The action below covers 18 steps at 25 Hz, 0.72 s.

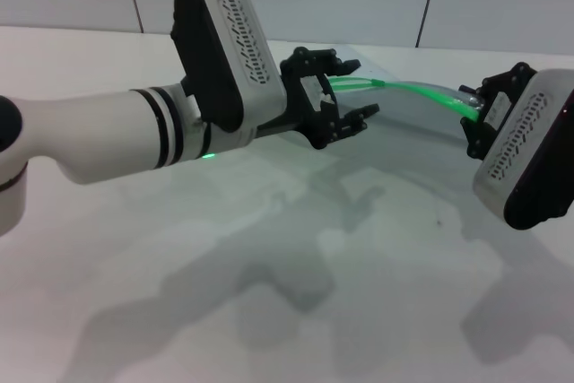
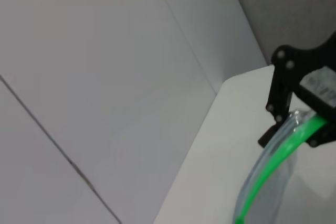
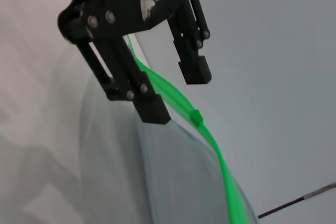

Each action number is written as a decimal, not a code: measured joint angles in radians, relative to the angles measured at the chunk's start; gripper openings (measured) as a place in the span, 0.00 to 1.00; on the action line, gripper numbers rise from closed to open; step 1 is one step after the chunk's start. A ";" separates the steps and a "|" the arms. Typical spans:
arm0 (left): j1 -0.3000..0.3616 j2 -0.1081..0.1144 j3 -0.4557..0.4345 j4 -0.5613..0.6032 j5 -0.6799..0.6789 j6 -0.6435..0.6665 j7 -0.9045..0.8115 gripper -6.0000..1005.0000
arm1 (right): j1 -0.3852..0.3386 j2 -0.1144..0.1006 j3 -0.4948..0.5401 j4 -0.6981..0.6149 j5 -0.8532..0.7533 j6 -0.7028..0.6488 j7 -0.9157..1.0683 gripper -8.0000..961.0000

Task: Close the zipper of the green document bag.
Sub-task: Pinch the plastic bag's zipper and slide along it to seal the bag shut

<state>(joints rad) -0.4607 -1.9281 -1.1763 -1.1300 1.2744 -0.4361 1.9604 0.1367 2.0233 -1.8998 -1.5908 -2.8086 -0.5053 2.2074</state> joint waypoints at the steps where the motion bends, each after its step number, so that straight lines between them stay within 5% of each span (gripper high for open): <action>1: 0.000 0.000 -0.008 0.003 0.012 -0.004 0.000 0.52 | 0.000 0.000 0.000 0.000 0.000 0.002 0.000 0.06; 18: -0.023 -0.050 -0.056 0.031 0.155 -0.003 0.012 0.47 | 0.011 0.000 -0.009 0.002 0.000 -0.002 0.000 0.06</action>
<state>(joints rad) -0.4832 -1.9786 -1.2327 -1.0989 1.4290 -0.4387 1.9721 0.1476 2.0233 -1.9088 -1.5889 -2.8087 -0.5076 2.2074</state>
